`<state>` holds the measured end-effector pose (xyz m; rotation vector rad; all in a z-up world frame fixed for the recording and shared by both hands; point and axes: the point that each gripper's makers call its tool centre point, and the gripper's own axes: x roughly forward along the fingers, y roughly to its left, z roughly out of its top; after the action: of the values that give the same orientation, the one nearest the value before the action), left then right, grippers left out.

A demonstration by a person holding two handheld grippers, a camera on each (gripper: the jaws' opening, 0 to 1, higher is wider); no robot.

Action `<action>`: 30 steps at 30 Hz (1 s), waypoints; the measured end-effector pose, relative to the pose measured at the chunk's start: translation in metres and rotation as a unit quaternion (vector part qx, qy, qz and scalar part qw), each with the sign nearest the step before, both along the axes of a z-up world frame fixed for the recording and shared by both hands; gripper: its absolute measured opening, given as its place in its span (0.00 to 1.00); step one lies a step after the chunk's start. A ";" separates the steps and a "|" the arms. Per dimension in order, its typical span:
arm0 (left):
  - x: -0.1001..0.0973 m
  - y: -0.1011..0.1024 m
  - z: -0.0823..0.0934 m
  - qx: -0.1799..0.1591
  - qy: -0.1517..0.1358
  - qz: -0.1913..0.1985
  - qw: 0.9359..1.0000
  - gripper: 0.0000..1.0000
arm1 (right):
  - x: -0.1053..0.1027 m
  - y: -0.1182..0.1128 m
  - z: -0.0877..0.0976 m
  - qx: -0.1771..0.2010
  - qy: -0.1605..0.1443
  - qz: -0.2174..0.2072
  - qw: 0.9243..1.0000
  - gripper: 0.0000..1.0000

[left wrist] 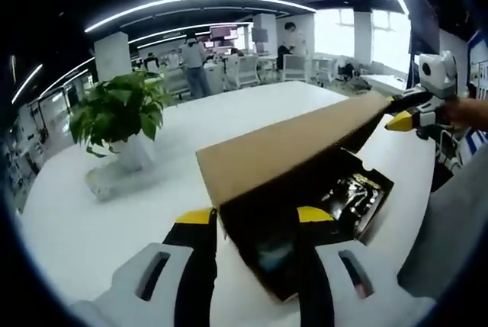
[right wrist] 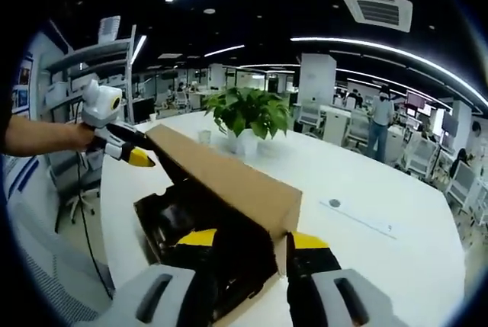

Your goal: Operate the shoe box by opening the lid, removing the specified soft item, and placing it in the target area until the item is outside and the box remains undamaged.

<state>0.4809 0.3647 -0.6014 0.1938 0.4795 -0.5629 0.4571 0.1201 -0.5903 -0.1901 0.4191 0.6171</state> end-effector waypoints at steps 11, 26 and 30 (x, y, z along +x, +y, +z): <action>0.013 0.002 0.005 -0.002 -0.006 0.008 1.000 0.30 | 0.014 -0.004 0.004 -0.004 -0.007 -0.005 1.000 0.25; 0.030 0.008 0.009 0.000 -0.008 0.027 1.000 0.18 | 0.032 -0.014 0.007 -0.017 -0.016 -0.027 0.999 0.10; 0.037 0.013 0.010 0.005 -0.015 0.035 0.999 0.12 | 0.038 -0.016 0.008 -0.020 -0.019 -0.030 0.999 0.07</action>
<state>0.5176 0.3780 -0.5919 0.1946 0.4576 -0.4877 0.4948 0.1042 -0.5821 -0.2252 0.3997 0.5457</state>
